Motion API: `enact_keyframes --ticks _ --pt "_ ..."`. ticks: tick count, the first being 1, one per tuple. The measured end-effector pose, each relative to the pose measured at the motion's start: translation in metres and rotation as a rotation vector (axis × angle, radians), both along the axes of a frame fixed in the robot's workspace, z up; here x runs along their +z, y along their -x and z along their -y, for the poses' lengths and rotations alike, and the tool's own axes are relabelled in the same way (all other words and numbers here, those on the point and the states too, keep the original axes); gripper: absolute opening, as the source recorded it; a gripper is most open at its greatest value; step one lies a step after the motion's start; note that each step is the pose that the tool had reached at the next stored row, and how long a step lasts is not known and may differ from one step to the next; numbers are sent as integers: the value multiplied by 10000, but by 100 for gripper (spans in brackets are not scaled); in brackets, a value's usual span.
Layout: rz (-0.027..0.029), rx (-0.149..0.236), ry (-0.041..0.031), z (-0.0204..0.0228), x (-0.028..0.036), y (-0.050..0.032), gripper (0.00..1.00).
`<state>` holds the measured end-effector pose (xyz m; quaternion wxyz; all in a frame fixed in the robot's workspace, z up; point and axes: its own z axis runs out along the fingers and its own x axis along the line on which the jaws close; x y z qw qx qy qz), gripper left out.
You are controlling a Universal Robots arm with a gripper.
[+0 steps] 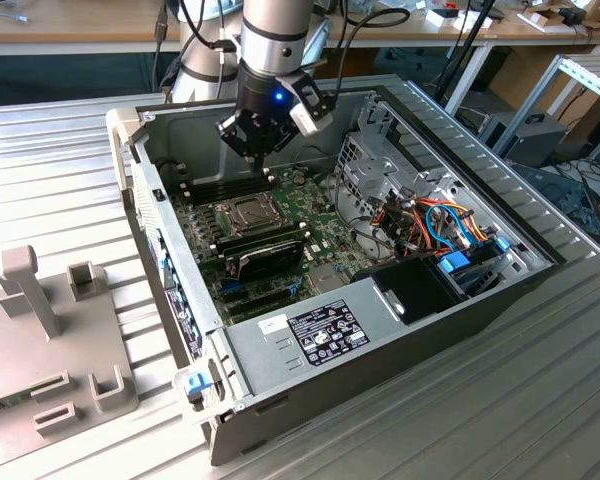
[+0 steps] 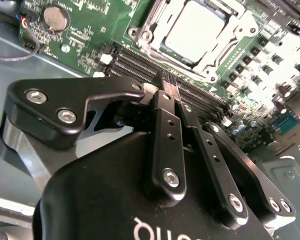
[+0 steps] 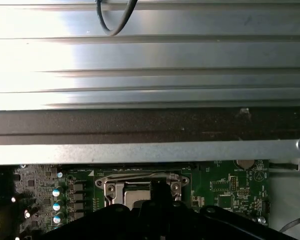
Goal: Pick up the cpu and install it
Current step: 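Install the first cpu locking lever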
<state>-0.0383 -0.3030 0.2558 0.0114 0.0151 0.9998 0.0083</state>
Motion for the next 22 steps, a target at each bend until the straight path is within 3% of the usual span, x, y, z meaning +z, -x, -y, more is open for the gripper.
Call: enact_keyframes --ticks 5,8,11,14,21,22 --pt "-1 0 1 111 0 2 11" --pt "-2 -1 3 222 0 9 11" --pt "-2 0 6 275 0 23 11" --pt "-1 0 6 305 -1 67 11" --pt "21 1 18 329 -23 175 11" --pt "20 1 101 335 -28 183 11"
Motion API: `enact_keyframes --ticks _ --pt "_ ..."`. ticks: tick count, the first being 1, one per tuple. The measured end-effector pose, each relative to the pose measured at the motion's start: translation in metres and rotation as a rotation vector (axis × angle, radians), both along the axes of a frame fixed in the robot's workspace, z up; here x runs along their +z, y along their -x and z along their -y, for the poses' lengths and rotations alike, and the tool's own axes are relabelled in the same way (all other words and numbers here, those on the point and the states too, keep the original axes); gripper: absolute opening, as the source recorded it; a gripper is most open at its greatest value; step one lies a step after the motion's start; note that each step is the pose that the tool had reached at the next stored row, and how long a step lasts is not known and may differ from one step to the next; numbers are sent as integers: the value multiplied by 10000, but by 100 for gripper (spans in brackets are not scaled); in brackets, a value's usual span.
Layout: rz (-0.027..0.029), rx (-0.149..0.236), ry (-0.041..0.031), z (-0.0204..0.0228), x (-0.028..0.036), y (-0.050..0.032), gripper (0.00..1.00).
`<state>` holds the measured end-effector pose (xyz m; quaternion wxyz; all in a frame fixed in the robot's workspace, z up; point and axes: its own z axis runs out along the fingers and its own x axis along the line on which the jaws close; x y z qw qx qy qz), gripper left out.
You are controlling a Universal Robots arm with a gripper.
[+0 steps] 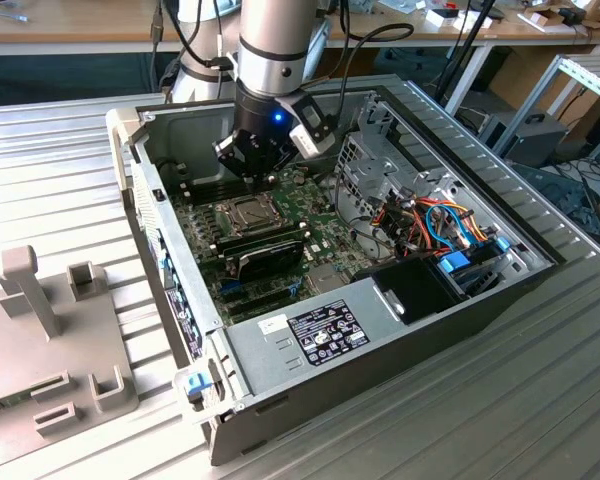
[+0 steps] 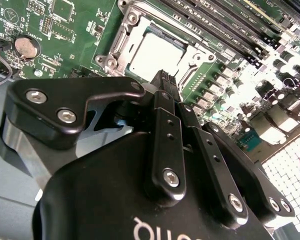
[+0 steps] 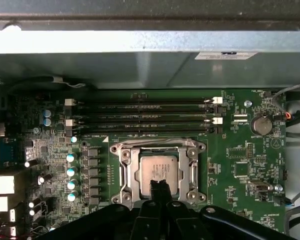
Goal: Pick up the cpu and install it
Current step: 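Install the first cpu locking lever, then install the second cpu locking lever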
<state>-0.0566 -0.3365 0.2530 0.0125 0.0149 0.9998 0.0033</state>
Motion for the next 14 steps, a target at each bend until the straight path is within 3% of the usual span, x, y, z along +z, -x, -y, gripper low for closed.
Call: enact_keyframes --ticks 3,14 --pt "1 0 60 -1 -1 0 11" --pt "1 -1 66 11 -1 0 11"
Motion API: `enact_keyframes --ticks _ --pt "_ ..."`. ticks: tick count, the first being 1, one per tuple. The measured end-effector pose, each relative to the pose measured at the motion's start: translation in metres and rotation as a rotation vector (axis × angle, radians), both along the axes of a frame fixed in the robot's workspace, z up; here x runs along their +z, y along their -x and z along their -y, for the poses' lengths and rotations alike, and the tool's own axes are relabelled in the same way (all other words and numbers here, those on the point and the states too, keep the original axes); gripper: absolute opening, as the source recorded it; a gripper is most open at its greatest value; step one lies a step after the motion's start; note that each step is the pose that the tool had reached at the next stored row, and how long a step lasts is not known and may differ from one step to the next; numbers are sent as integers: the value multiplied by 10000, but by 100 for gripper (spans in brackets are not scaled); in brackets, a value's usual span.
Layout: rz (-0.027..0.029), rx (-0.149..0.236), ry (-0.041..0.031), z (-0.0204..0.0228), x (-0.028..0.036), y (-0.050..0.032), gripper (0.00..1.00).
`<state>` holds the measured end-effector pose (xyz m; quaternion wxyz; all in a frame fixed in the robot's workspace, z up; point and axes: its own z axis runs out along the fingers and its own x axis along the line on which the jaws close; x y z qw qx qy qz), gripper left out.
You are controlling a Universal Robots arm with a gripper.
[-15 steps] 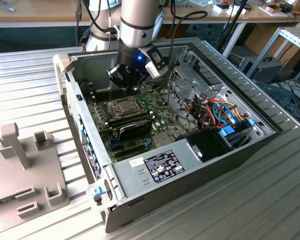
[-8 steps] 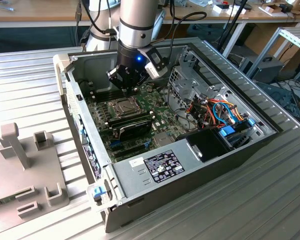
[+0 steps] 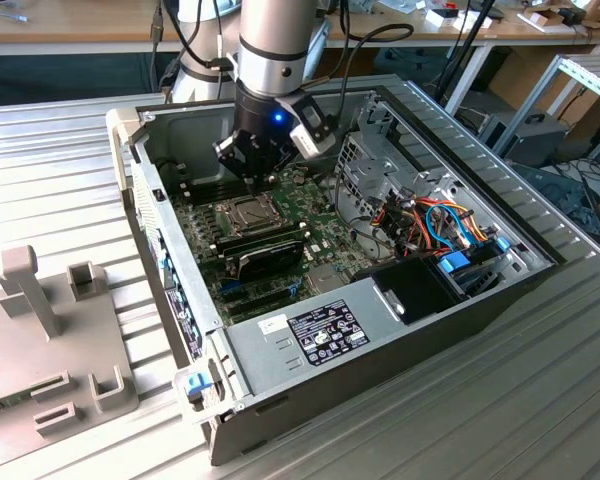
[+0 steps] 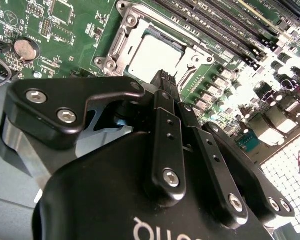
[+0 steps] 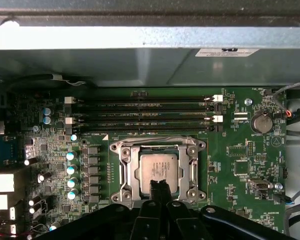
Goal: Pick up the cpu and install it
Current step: 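Install the second cpu locking lever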
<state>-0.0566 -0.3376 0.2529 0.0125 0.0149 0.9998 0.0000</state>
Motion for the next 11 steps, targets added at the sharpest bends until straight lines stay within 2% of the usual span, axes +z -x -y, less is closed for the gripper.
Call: enact_keyframes --ticks 3,11 --pt "0 0 0 80 0 0 11" --pt "0 0 0 233 0 1 11"
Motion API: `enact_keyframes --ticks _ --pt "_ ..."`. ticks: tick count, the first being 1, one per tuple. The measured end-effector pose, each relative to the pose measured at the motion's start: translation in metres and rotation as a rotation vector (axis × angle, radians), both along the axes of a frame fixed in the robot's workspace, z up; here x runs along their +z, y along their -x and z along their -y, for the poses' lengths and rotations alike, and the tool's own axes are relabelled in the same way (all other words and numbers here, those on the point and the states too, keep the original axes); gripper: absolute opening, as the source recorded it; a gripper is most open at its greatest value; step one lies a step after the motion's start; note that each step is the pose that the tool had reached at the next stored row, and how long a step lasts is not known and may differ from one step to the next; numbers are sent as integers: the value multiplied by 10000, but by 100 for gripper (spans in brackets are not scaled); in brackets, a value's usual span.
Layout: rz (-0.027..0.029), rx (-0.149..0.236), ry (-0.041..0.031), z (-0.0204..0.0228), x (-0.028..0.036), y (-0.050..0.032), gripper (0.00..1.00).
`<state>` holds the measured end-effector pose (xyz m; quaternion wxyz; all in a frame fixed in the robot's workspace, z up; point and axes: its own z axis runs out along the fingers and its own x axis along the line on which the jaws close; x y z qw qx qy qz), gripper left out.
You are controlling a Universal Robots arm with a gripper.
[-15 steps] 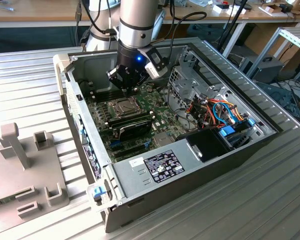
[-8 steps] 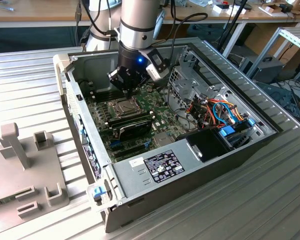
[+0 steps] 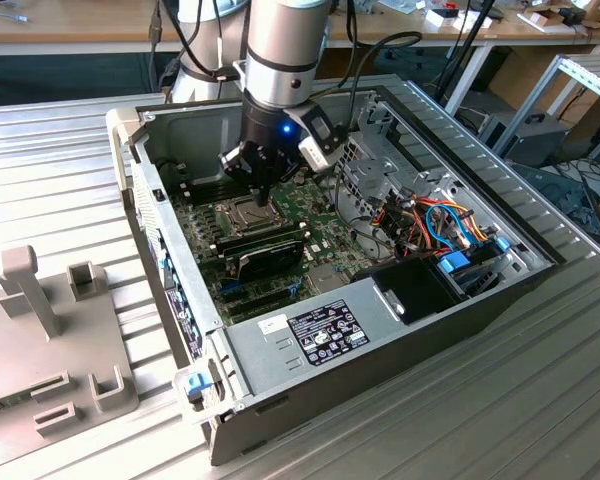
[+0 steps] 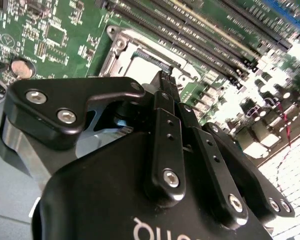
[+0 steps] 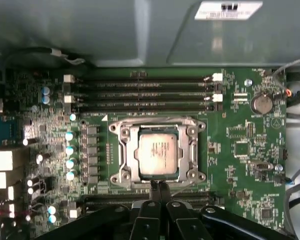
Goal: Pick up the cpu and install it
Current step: 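Install the second cpu locking lever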
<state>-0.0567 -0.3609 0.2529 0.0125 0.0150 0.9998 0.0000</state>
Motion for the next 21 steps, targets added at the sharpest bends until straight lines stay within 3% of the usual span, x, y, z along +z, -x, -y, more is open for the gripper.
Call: enact_keyframes --ticks 2,9,12,15,21 --pt "1 0 -1 43 0 4 11" --pt "3 0 -1 48 -6 119 11" --pt "2 2 0 57 -6 126 11" --pt "3 0 -1 102 -6 127 11" --pt "3 0 -1 104 -9 198 11"
